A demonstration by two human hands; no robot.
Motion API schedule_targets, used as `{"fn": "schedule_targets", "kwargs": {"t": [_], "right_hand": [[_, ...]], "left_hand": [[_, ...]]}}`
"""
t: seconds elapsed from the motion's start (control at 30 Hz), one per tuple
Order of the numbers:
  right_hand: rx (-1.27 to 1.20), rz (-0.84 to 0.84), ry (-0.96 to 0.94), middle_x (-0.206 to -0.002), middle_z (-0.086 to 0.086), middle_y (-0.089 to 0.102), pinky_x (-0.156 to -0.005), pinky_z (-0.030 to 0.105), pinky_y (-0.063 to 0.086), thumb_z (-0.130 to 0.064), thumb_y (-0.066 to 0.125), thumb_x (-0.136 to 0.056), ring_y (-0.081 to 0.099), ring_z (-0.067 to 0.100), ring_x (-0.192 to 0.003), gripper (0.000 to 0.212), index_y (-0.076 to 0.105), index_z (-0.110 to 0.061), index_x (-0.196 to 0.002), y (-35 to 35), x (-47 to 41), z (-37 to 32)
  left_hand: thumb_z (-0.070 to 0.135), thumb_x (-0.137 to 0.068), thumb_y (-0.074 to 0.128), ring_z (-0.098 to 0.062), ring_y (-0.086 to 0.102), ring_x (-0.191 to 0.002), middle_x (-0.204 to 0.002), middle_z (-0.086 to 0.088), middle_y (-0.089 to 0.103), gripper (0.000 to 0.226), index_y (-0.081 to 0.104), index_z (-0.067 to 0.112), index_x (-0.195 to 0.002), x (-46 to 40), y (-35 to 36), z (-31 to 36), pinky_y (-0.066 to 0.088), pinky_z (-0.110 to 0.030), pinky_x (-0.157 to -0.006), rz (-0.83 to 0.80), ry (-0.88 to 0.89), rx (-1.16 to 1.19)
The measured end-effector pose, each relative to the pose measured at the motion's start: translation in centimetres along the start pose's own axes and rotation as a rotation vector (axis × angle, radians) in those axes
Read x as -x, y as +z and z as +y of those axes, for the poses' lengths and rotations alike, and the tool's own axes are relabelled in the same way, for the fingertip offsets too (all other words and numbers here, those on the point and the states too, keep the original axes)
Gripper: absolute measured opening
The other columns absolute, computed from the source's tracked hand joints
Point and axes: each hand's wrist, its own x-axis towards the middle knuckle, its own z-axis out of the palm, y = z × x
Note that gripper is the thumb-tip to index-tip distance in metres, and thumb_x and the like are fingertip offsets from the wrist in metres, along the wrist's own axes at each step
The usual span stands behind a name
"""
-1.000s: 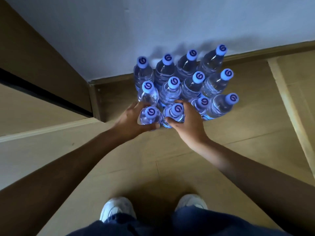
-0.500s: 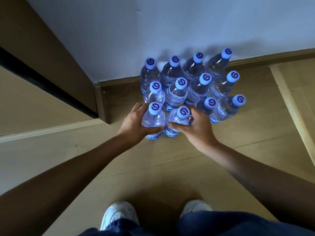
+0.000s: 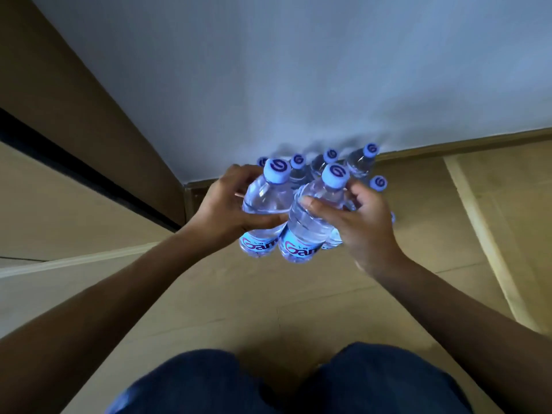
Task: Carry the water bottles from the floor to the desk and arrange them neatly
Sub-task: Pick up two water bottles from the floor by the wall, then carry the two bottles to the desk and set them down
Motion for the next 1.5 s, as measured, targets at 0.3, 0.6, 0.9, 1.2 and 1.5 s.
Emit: {"fn": "schedule_targets", "kwargs": {"t": [0.3, 0.6, 0.9, 1.2, 1.5], "right_hand": [[-0.016, -0.148, -0.002, -0.088, -0.001, 0.076, -0.075, 0.030, 0.056, -0.020, 0.084, -0.072, 0.070, 0.012, -0.079, 0.025, 0.071, -0.018, -0.094, -2.5, 2.5, -25.1], [0.034, -0.295, -0.035, -0.092, -0.002, 0.076, -0.082, 0.031, 0.057, -0.015, 0.081, -0.079, 0.070, 0.012, -0.087, 0.023, 0.070, -0.016, -0.099, -2.5, 6.1, -48.9], [0.122, -0.519, -0.164, -0.083, -0.001, 0.075, -0.082, 0.042, 0.056, -0.025, 0.081, -0.076, 0.071, 0.023, -0.084, 0.018, 0.071, -0.017, -0.089, 1.4, 11.5, -64.8], [0.070, -0.875, -0.232, -0.084, 0.003, 0.076, -0.075, 0.031, 0.053, -0.019, 0.086, -0.074, 0.067, 0.008, -0.077, 0.023, 0.071, -0.010, -0.089, 14.0, 19.9, -70.5], [0.040, -1.203, -0.319, -0.085, 0.006, 0.076, -0.073, 0.031, 0.055, -0.021, 0.084, -0.077, 0.068, 0.008, -0.076, 0.020, 0.072, -0.009, -0.087, 31.7, 33.2, -73.2]], "left_hand": [[0.026, -0.061, 0.092, -0.001, 0.055, -0.060, -0.078, 0.025, 0.061, 0.054, 0.051, 0.030, -0.096, 4.8, -9.7, 21.8, 0.054, -0.026, -0.048, -0.010, -0.079, 0.046], [0.052, -0.054, 0.081, 0.008, 0.056, -0.067, -0.077, 0.031, 0.060, 0.049, 0.054, 0.044, -0.094, 11.7, -20.9, 43.3, 0.041, -0.005, -0.058, 0.121, -0.066, -0.059], [0.055, -0.057, 0.079, -0.003, 0.056, -0.071, -0.080, 0.015, 0.065, 0.047, 0.061, 0.037, -0.096, 22.5, -28.3, 55.0, 0.045, -0.019, -0.067, 0.402, -0.128, -0.064], [0.036, -0.063, 0.087, 0.007, 0.056, -0.066, -0.078, 0.016, 0.067, 0.036, 0.062, 0.038, -0.089, 38.2, -35.8, 55.2, 0.044, -0.008, -0.060, 0.795, -0.213, 0.003], [0.041, -0.063, 0.085, 0.003, 0.058, -0.070, -0.080, 0.014, 0.068, 0.037, 0.063, 0.034, -0.092, 56.4, -45.2, 51.5, 0.044, -0.011, -0.061, 1.133, -0.354, -0.047]]}}
